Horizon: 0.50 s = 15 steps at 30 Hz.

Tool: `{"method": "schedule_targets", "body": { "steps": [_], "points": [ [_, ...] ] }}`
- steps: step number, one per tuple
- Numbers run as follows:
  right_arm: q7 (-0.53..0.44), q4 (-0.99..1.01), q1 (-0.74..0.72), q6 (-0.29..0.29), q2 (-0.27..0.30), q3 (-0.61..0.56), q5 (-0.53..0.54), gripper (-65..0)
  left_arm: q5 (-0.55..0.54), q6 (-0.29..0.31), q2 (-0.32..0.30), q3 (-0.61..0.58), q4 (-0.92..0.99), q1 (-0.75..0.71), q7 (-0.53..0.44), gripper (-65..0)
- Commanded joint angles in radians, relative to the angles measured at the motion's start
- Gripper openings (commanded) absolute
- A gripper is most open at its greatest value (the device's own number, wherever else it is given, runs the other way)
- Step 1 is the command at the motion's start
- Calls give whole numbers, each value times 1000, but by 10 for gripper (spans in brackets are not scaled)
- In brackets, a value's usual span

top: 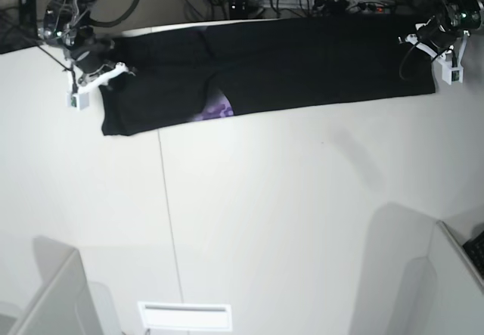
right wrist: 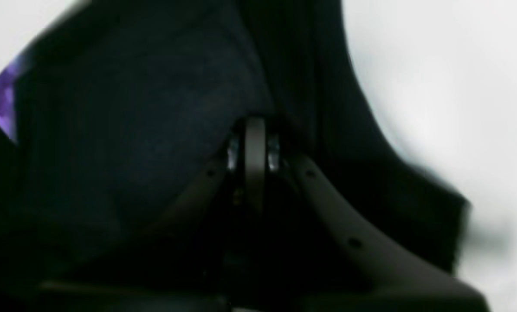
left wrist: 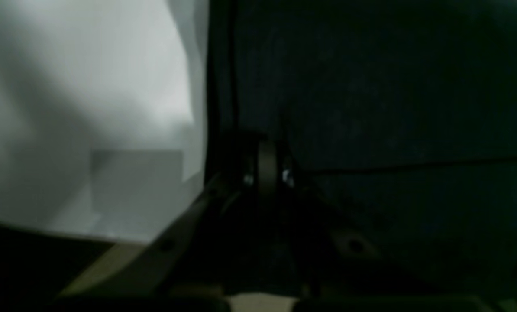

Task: Fold the T-shirt properly
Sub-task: 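Pull the folded strip's ends apart to straighten it with both grippers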

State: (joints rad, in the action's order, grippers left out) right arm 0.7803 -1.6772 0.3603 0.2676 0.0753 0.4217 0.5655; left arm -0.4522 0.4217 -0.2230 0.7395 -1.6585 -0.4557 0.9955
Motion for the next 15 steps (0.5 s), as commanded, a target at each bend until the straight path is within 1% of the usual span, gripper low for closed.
{"method": "schedule_targets", "body": {
  "steps": [1,3,7,10,11,13,15],
  "points": [
    [-11,7,-27,2,22,3,1,-650,31,-8,-11,4,11,18,-2,-650],
    [-12,42,-54,2,33,-1,1,-650,65,-8,-11,4,51,62,-2,-650],
    [-12,81,-123,2,31,-1,1,-650,109,-8,-11,4,136,153,-3,-650],
    [-12,164,-208,2,28,3,1,-650,143,-8,-14,4,154,217,-3,-650],
    [-12,200,-235,-8,33,1,1,-650,160,-8,-14,4,154,239,-3,-650],
    [-15,268,-292,-44,36,-1,1,-650,191,-8,-14,4,154,282,1,-650],
    [-40,297,-318,-55,45,-2,1,-650,215,-8,-14,4,151,311,3,-650]
  ]
}}
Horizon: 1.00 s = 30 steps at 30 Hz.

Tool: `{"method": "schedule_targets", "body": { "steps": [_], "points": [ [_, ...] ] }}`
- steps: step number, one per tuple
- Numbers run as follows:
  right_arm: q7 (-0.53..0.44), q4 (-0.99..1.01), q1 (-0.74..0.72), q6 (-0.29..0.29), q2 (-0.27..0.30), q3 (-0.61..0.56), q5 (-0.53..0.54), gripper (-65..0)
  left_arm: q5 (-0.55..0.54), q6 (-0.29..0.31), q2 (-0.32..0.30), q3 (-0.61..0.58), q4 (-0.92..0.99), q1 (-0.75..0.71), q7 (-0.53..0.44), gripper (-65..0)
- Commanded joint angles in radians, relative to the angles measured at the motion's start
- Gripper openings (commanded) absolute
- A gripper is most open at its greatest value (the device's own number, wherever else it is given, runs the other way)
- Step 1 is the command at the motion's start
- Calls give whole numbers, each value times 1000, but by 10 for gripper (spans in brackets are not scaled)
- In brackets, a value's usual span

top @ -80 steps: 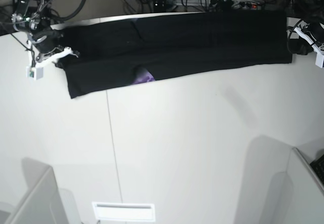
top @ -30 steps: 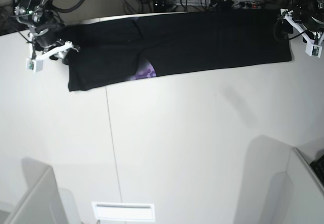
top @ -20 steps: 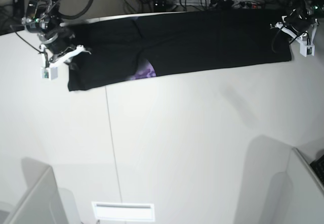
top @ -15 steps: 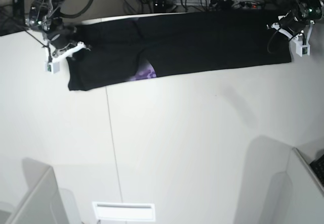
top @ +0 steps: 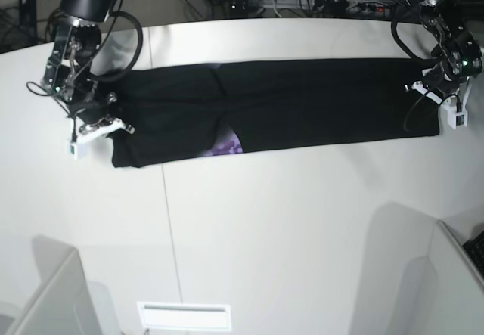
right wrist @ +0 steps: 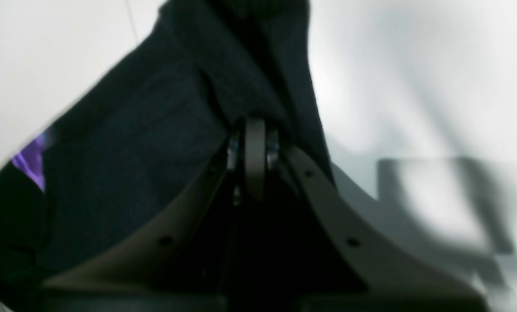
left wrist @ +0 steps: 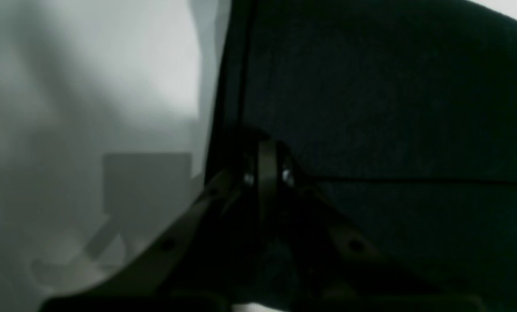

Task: Fold the T-shirt properly
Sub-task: 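Pull the folded strip's ends apart to straighten it with both grippers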

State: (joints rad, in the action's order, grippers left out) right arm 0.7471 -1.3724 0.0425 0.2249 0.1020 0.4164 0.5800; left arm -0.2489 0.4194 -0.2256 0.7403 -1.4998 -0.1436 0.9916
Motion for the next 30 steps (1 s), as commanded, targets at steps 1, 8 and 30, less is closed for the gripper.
{"method": "schedule_targets", "body": {
  "steps": [1,8,30],
  "points": [
    [-19,0,-10,-14,20,3,-13,-650,23,-6,-11,3,-11,8,6,-650],
    [-21,-55,-16,-14,14,3,-7,-650,-25,-6,-16,3,-63,23,6,-650],
    [22,-451,162,54,-57,2,-4,-650,-498,-6,-125,216,-200,-170,86,-160]
  ]
}}
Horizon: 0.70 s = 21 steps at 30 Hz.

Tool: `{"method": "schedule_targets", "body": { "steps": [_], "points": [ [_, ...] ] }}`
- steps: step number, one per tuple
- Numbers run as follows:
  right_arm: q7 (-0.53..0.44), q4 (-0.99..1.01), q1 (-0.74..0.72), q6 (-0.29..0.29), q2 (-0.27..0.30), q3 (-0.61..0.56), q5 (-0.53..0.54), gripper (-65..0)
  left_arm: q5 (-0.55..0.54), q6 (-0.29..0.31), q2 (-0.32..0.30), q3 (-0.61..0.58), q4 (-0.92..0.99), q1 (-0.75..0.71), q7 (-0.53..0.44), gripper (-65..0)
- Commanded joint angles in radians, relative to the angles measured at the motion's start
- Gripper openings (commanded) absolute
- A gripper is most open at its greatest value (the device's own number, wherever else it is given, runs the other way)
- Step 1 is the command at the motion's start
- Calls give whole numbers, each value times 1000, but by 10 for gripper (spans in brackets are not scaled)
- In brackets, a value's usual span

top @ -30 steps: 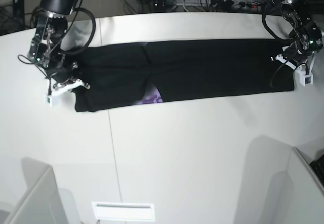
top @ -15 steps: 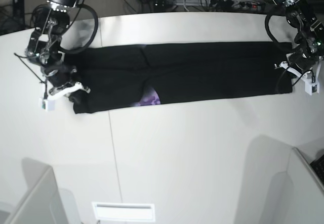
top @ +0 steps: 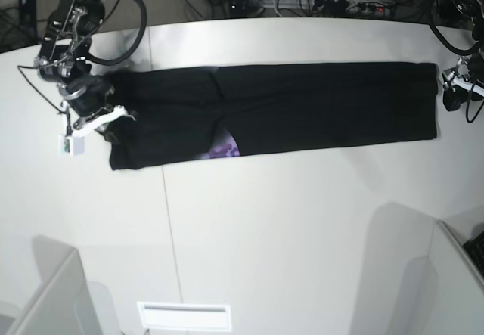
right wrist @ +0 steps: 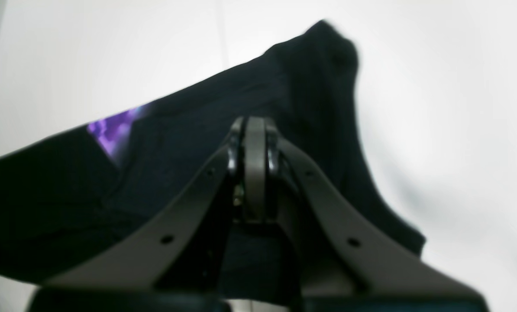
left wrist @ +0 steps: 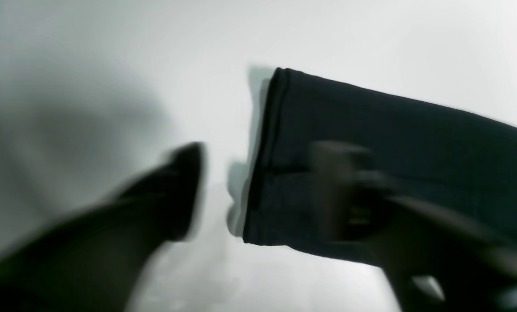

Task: Fold the T-shirt properly
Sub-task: 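Pull the folded strip's ends apart to straighten it with both grippers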

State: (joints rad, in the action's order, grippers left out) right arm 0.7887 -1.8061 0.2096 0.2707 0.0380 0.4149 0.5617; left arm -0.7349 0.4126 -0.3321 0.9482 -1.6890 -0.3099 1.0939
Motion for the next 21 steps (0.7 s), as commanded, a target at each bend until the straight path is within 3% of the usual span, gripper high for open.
{"method": "schedule_targets", "body": {
  "steps": [1,3,5,9,17,19,21],
  "points": [
    [-19,-17,-3,9,7,3,14,-650,-8,1,-19,5,34,-4,-42,-100],
    [-19,-17,6,9,7,3,14,-650,-8,1,-31,-50,134,-2,-90,-63],
    [-19,-17,9,9,7,3,14,-650,-8,1,-72,-130,200,-2,-143,-84],
    [-19,-22,23,9,7,3,14,-650,-8,1,-81,-237,274,2,-242,-127],
    [-19,-27,41,11,7,3,14,-650,-8,1,-78,-351,346,42,-243,-143],
    [-19,-27,49,11,7,3,14,-650,-8,1,-77,-367,349,42,-243,-184],
    [-19,-27,52,11,7,3,14,-650,-8,1,-77,-375,349,41,-243,-291]
  ]
}}
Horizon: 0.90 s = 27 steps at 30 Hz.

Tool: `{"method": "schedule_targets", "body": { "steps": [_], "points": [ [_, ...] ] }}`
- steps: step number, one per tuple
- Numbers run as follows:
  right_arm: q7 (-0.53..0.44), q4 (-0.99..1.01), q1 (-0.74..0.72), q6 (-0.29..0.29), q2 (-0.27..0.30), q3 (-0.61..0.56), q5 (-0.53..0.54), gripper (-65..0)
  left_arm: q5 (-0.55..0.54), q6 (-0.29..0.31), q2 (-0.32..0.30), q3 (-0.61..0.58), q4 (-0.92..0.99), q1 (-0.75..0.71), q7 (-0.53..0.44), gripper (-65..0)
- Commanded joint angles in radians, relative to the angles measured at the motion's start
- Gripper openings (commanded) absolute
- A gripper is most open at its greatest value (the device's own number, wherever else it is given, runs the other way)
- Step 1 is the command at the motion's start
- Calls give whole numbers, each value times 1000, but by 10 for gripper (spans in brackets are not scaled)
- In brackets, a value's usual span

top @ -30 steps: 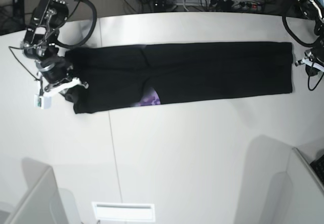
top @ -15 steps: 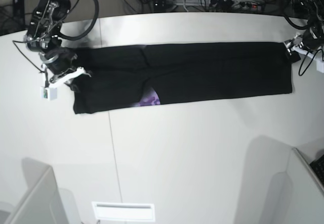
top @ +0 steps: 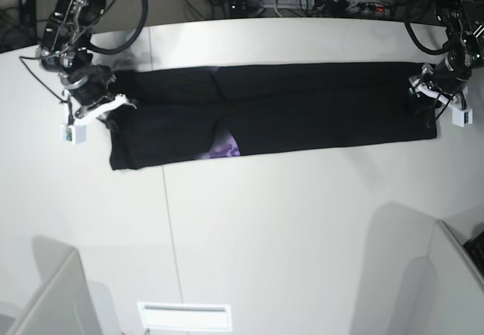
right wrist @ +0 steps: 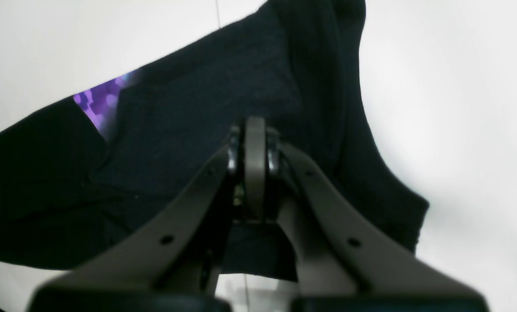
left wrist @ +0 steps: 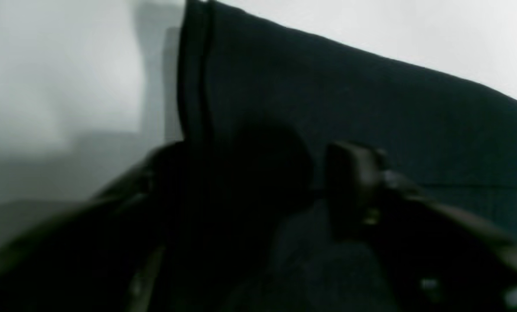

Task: Fold the T-shirt properly
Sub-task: 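Pull the folded strip's ends apart to straighten it with both grippers, then grasp the strip end with the left gripper and fold it inward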

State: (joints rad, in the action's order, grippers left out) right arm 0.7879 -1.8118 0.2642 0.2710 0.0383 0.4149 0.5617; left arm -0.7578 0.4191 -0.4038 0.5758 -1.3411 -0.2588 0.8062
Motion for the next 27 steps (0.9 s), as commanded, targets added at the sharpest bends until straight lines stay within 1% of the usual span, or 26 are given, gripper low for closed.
{"method": "schedule_targets", "body": {
  "steps": [1,4,5,6,9,11,13,17,20,22,25,27],
  "points": [
    [-18,-21,-3,11,7,3,14,-650,14,-6,-5,-3,2,-12,45,-347],
    [-18,-21,8,12,5,3,14,-650,14,-6,-4,0,4,-12,45,-555],
    [-18,-21,10,12,5,3,16,-650,14,-6,-5,3,10,-12,45,-614],
    [-18,-21,11,12,4,3,16,-650,14,-6,-8,3,22,-9,45,-650],
    [-18,-15,13,12,4,3,16,-650,14,-6,-16,6,50,-6,45,-650],
    [-18,-21,19,12,4,3,16,-650,14,-6,-47,6,50,-6,45,-650],
    [-22,-27,28,12,4,5,17,-650,14,-6,-60,16,50,-6,41,-650],
    [-22,-27,31,12,4,5,17,-650,14,-6,-79,132,42,-6,43,-650],
    [-20,-27,31,12,4,5,17,-650,14,-6,-80,175,-47,-15,48,-650],
    [-20,-27,31,12,4,5,17,-650,14,-6,-79,177,-113,-47,49,-650],
    [-20,-27,31,12,-15,8,17,-650,14,-7,-73,174,-229,-93,49,-650],
    [-20,-27,31,12,-15,6,17,-650,14,-9,-45,169,-308,-132,49,-650]
  ]
}}
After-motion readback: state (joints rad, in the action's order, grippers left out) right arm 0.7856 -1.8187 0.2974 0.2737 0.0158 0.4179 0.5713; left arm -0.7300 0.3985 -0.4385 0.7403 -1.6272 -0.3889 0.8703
